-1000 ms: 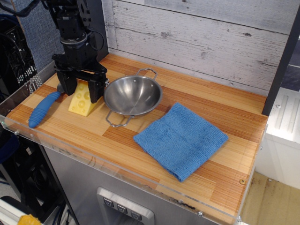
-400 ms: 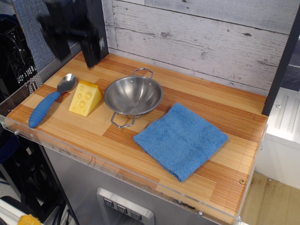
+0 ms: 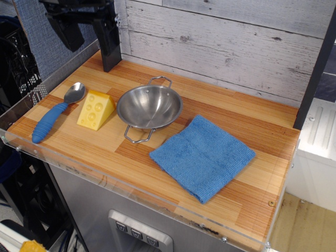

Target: Move yellow object away from blue cloth.

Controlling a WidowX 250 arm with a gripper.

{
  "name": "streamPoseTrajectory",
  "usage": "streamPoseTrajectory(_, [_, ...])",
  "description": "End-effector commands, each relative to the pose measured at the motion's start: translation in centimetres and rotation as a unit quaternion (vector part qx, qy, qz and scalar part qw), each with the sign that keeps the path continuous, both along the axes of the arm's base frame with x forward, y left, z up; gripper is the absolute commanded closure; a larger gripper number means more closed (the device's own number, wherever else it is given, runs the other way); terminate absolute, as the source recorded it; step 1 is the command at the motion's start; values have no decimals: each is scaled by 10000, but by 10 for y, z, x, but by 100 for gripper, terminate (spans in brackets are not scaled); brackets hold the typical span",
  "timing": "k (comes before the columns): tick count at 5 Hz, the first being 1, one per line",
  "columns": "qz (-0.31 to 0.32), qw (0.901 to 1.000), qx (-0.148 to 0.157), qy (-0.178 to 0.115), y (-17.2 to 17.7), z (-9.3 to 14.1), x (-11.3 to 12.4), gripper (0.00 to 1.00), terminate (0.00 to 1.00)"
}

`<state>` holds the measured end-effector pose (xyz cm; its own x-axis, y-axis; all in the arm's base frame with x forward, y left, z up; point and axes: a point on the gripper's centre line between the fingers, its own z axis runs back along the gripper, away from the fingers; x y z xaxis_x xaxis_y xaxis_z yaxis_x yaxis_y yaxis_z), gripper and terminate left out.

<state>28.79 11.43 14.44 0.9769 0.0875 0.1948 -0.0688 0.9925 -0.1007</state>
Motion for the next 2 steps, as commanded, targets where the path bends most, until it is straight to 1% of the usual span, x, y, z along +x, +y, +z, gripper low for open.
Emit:
streamPoseTrajectory(1, [-391, 9991, -83, -142, -8, 16, -2, 0, 0])
streamPoseTrajectory(2, [-391, 9991, -83, -142, -8, 16, -2, 0, 100])
